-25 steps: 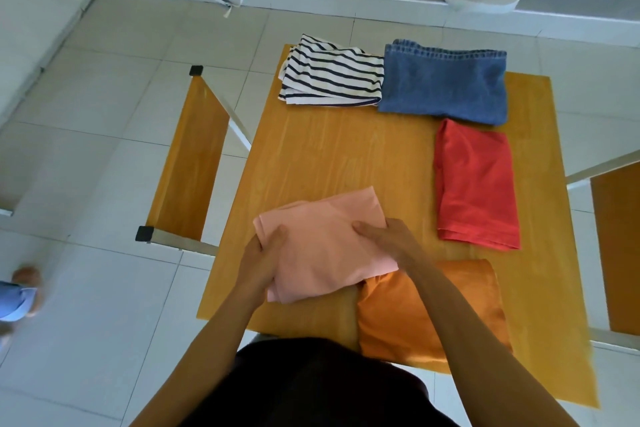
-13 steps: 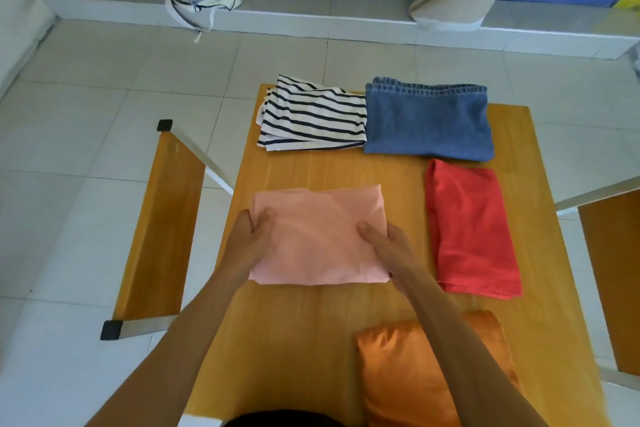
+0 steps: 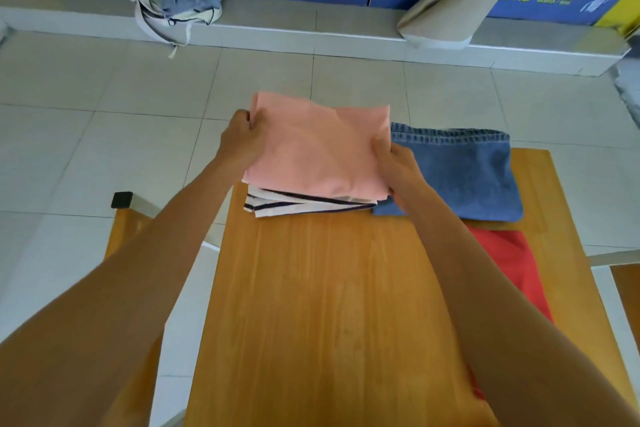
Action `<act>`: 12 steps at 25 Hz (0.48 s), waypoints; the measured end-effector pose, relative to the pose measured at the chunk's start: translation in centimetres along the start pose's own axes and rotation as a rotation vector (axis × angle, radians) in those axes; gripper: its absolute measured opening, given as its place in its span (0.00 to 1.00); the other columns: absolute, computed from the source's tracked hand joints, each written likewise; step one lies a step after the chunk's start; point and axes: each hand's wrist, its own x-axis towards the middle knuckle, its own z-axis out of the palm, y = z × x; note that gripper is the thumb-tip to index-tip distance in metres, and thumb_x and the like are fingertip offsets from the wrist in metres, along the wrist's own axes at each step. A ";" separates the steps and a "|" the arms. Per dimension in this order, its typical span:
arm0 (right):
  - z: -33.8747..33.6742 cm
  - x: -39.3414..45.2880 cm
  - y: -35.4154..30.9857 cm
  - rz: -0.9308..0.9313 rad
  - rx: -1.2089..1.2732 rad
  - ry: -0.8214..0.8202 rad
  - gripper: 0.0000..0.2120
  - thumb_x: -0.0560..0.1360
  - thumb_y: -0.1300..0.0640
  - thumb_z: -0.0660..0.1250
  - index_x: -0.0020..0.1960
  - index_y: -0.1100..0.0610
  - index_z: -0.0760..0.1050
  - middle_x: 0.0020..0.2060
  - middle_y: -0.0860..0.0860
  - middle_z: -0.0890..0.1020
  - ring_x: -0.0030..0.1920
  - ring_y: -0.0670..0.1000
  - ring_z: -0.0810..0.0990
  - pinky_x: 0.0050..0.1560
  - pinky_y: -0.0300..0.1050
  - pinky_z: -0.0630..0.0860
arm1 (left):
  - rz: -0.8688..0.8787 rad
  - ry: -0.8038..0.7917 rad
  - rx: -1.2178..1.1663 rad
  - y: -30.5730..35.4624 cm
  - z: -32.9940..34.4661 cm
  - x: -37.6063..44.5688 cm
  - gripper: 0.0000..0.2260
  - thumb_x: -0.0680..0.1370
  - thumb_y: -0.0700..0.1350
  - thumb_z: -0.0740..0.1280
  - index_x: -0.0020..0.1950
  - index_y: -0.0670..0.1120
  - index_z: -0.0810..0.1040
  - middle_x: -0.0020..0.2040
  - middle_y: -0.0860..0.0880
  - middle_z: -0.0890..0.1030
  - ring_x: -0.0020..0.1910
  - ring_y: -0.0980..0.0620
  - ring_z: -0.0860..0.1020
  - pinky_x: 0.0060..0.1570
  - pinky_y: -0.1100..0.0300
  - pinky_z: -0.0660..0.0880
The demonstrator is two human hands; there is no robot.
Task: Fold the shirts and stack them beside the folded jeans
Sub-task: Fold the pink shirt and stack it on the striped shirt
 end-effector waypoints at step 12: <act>1.0 2.8 2.7 -0.086 -0.231 0.133 0.16 0.79 0.47 0.62 0.41 0.57 0.78 0.34 0.48 0.79 0.34 0.47 0.75 0.31 0.42 0.70 | -0.056 0.047 0.014 -5.1 3.0 1.1 0.19 0.80 0.60 0.55 0.59 0.46 0.71 0.47 0.50 0.75 0.40 0.56 0.73 0.33 0.62 0.67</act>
